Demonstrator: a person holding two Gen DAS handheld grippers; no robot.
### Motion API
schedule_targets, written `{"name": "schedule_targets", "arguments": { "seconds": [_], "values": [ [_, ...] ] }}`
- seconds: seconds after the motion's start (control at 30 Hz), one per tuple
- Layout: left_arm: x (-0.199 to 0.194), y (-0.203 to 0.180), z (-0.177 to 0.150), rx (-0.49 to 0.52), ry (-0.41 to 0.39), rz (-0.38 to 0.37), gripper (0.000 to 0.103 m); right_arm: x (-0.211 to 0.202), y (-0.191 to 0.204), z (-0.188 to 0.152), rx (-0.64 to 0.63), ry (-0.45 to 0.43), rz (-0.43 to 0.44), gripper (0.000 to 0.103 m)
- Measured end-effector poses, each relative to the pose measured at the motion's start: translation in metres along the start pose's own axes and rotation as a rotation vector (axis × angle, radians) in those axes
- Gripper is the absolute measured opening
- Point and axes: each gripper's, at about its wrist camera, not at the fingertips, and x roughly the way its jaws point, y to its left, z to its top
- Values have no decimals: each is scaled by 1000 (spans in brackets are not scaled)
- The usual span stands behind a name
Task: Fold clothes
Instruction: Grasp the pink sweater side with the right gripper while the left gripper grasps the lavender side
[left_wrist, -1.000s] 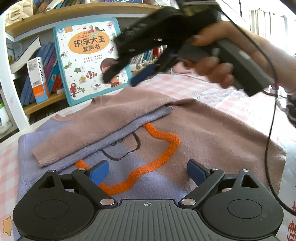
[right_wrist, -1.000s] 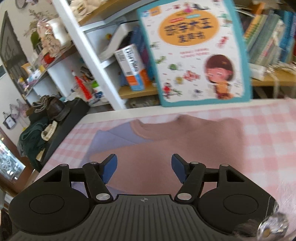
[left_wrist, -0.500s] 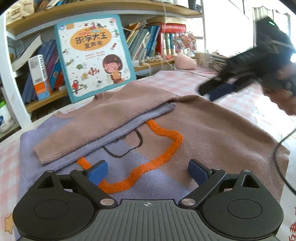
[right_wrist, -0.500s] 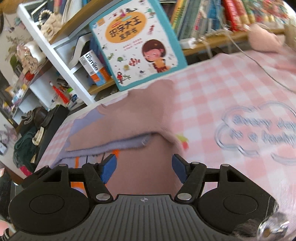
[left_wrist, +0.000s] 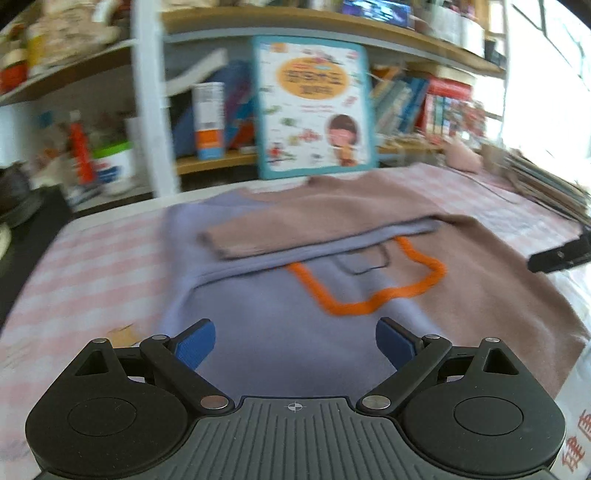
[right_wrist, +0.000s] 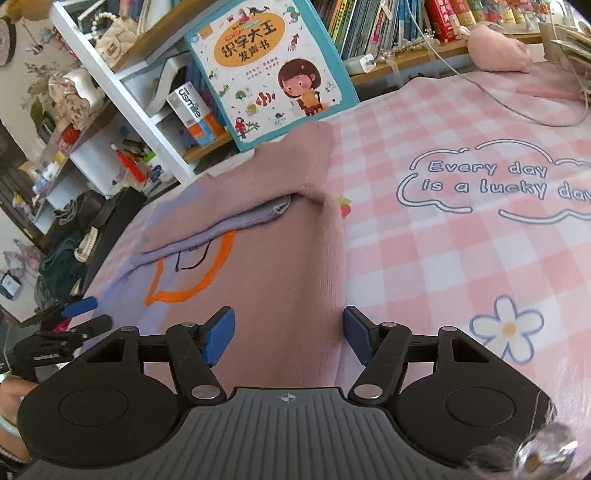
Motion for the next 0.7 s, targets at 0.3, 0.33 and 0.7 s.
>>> {"name": "schedule_targets", "arguments": {
  "seconds": [0.3,0.33,0.7],
  "values": [
    [-31,30,-30,-149,33,62,92,-18,-5,-19,9,-35,12,49],
    [-33,31,-33,-161,36,58,92,-21,-5,-21,11,-36,13,49],
    [-44,37,-57,-290,35,4,86,-44,-7,-52,51,-66,63,44]
  ]
}}
